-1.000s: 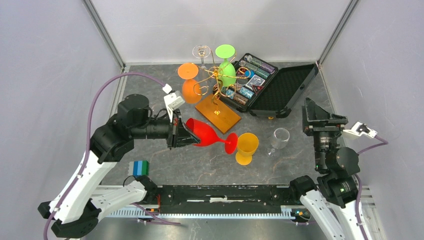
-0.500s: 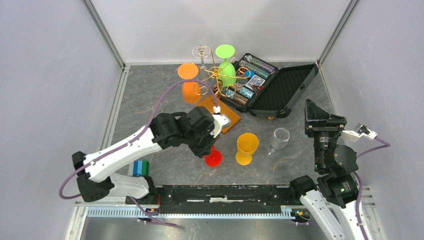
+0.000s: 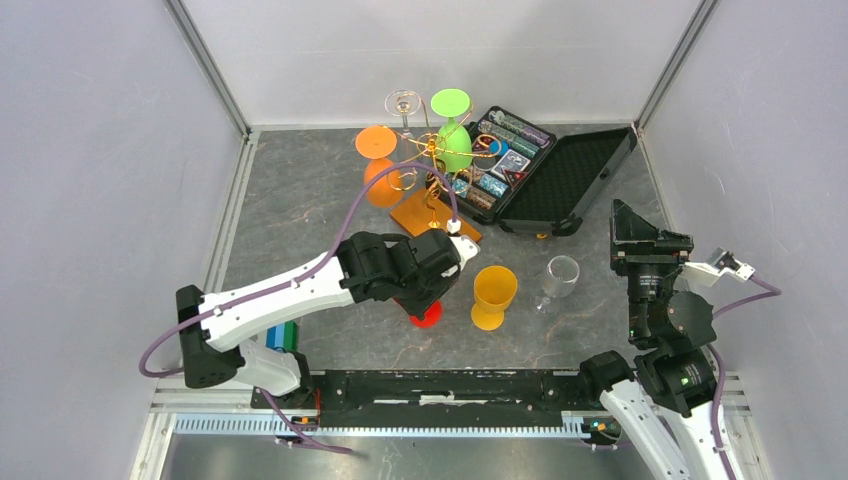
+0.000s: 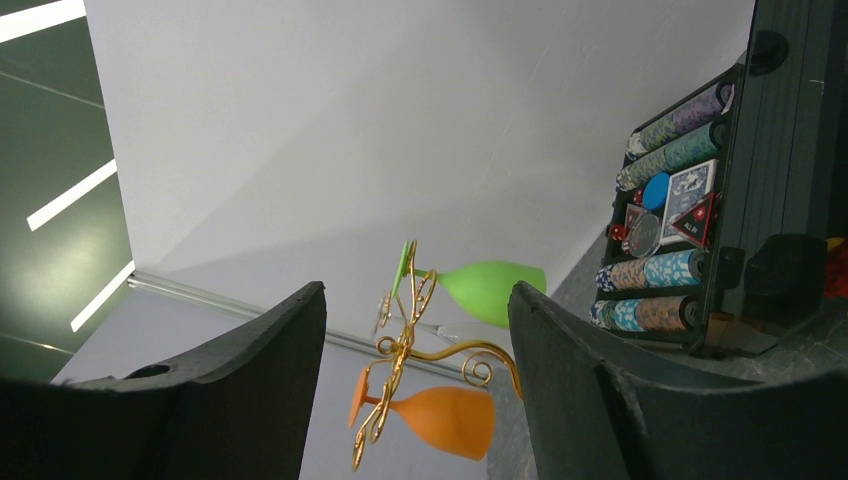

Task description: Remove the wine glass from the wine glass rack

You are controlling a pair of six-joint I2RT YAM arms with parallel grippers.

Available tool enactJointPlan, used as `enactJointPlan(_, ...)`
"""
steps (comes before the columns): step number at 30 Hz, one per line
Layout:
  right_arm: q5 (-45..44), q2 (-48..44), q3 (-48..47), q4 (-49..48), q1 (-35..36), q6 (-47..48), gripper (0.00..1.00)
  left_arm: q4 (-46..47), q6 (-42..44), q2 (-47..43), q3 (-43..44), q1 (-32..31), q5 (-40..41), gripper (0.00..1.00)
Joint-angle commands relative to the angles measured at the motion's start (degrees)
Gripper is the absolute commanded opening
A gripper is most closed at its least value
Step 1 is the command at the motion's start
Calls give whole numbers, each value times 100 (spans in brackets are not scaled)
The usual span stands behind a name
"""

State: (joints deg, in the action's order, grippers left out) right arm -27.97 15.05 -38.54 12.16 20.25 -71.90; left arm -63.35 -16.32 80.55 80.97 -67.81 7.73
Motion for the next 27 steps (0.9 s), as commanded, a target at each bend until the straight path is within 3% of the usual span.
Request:
enactJointPlan(1, -159, -58, 14, 14, -3, 38, 71, 96, -332, 301, 151, -95, 352, 2)
enactJointPlan(14, -174, -23, -7, 32, -4, 56, 71, 349, -372, 678, 31, -110, 241, 3)
enactJointPlan(27, -141, -25, 36, 53, 1, 17, 71, 305, -276, 843, -19, -118, 384, 17)
